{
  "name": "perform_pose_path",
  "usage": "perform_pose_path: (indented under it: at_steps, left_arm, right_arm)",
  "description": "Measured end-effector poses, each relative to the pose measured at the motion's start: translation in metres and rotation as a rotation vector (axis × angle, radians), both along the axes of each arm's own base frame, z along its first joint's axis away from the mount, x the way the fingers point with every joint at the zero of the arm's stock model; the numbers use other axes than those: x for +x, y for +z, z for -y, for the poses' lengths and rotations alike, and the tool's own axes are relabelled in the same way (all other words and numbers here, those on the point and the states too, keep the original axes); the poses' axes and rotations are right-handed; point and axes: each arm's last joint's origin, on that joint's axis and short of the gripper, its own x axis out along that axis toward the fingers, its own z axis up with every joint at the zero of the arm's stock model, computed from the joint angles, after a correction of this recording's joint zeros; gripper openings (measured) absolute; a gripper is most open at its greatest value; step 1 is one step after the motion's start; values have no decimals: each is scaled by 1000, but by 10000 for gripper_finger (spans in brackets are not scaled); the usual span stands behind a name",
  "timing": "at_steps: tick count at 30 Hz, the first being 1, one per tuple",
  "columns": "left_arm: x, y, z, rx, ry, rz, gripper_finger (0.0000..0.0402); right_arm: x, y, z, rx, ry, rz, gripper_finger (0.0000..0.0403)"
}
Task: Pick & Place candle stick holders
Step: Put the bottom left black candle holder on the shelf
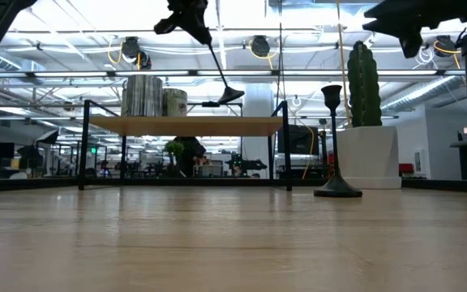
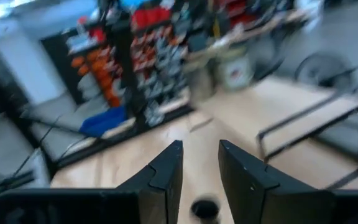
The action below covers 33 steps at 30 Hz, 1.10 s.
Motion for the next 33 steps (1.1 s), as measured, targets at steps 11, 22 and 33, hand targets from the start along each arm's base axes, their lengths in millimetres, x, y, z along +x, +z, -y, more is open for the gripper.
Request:
perform_pose_path:
  at_steps: [11, 22, 33]
  left_arm:
    - [8, -3, 25, -67, -99, -19, 16]
    - [16, -4, 48, -88, -155, -35, 16]
    - [24, -4, 73, -106, -232, -31, 16]
  right_arm:
    - [38, 4, 2, -131, -114, 12, 93]
    - [87, 3, 8, -288, -45, 82, 93]
    - [122, 27, 24, -366, 4, 32, 93]
